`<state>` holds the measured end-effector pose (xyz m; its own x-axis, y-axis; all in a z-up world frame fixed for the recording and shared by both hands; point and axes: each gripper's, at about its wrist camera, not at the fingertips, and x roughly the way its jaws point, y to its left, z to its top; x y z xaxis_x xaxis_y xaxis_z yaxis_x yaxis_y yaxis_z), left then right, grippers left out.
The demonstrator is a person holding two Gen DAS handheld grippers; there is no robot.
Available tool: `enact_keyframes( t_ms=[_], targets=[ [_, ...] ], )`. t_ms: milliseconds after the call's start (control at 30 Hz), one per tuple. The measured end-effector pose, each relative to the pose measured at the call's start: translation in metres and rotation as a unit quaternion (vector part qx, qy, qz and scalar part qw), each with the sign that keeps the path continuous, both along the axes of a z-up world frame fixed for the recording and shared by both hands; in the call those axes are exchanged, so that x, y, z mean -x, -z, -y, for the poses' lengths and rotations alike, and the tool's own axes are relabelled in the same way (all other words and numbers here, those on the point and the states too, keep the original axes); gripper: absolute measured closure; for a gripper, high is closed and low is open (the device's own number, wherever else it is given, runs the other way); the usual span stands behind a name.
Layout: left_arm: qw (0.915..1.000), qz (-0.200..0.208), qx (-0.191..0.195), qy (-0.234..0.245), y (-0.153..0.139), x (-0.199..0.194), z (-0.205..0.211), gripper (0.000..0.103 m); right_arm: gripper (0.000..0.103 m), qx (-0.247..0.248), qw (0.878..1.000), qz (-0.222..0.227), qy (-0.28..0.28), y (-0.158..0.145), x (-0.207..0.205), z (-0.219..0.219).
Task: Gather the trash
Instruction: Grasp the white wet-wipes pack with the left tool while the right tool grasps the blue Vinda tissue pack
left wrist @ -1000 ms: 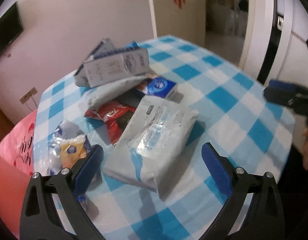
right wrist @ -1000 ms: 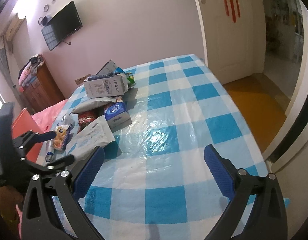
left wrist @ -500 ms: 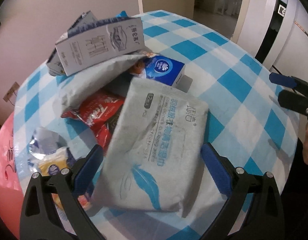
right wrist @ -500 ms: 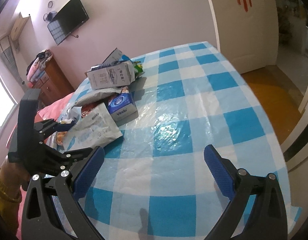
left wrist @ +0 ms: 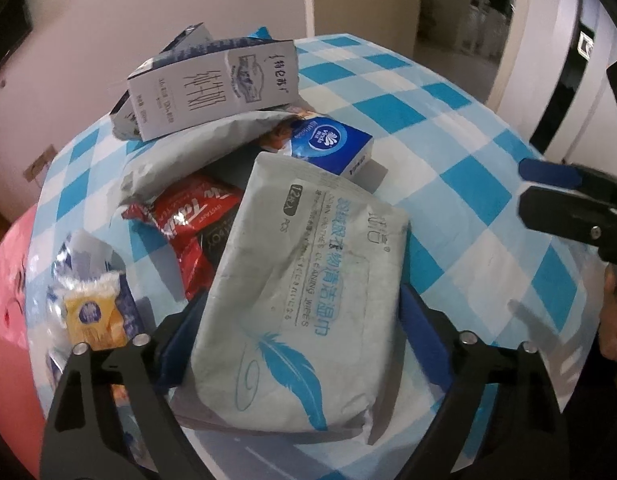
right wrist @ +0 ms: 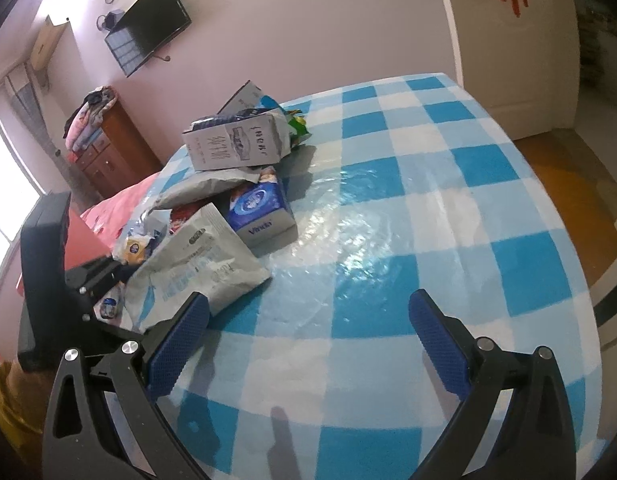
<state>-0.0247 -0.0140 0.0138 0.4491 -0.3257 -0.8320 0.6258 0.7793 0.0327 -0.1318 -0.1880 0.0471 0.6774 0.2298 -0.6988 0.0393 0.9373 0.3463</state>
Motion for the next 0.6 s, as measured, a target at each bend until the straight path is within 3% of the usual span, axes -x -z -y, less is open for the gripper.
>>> enact_keyframes(
  t_ms=[233,600],
  targets=[
    [0.9955,-0.029,0.063,-0.064,-0.002,0.003,-0.018,0.033,0.004,-0.022,0.999,-0.009,-0.023,-0.001,-0.030,-0.007],
    [0.9860,-0.029,0.117,-0.116,-0.016,0.025,-0.048,0.035,0.007,-0.013,0.999,-0.016,-0.048,0.006,-0.079,-0.024]
  ],
)
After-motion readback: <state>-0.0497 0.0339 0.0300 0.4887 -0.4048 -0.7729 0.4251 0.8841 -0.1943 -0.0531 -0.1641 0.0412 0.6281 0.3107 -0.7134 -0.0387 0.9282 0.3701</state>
